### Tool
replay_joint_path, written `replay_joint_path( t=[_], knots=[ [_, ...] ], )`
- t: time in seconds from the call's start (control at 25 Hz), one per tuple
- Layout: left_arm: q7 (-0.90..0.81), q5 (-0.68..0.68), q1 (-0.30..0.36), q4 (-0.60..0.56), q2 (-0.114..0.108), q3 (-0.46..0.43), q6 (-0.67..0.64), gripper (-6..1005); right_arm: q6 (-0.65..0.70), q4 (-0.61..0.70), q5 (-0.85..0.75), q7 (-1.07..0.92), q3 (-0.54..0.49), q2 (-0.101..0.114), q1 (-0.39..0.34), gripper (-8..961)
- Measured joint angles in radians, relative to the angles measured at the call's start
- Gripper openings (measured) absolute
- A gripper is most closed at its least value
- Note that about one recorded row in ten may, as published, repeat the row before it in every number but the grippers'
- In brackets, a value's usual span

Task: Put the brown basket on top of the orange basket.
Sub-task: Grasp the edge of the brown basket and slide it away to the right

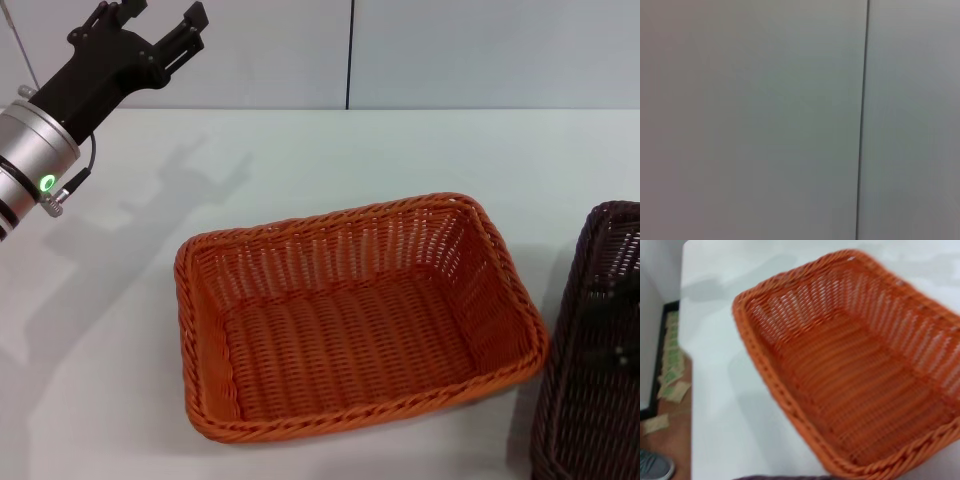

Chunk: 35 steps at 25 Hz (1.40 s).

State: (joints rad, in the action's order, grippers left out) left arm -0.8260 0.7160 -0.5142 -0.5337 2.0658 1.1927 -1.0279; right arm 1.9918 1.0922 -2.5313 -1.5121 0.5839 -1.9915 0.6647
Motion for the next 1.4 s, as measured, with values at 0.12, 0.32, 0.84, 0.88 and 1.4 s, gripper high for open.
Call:
replay_joint_path(
  t=[0.12,0.32,0.84,0.88,1.4],
  knots=[
    [0.008,0.001,-0.001,0.000,0.000,0.001,0.000,844,-0.005,-0.001,0.014,0.000,-0.010,0.002,0.000,555],
    [0.011,0.001,-0.001,0.000,-0.002,0.001,0.001,844,-0.007,-0.002,0.032,-0.003,-0.020,0.005,0.006,555],
    [0.024,0.002,-0.003,0.014,-0.006,-0.007,0.011,844,-0.048,0.016,-0.059,-0.089,-0.001,0.028,0.003,555],
    [0.024,0.002,-0.003,0.014,-0.006,-0.008,0.011,844,-0.051,0.020,-0.092,-0.099,-0.003,0.028,0.001,555],
    [0.024,-0.004,-0.011,0.015,-0.007,-0.010,0.021,844,-0.221,-0.193,-0.104,-0.089,0.136,0.006,0.047,554]
  ],
)
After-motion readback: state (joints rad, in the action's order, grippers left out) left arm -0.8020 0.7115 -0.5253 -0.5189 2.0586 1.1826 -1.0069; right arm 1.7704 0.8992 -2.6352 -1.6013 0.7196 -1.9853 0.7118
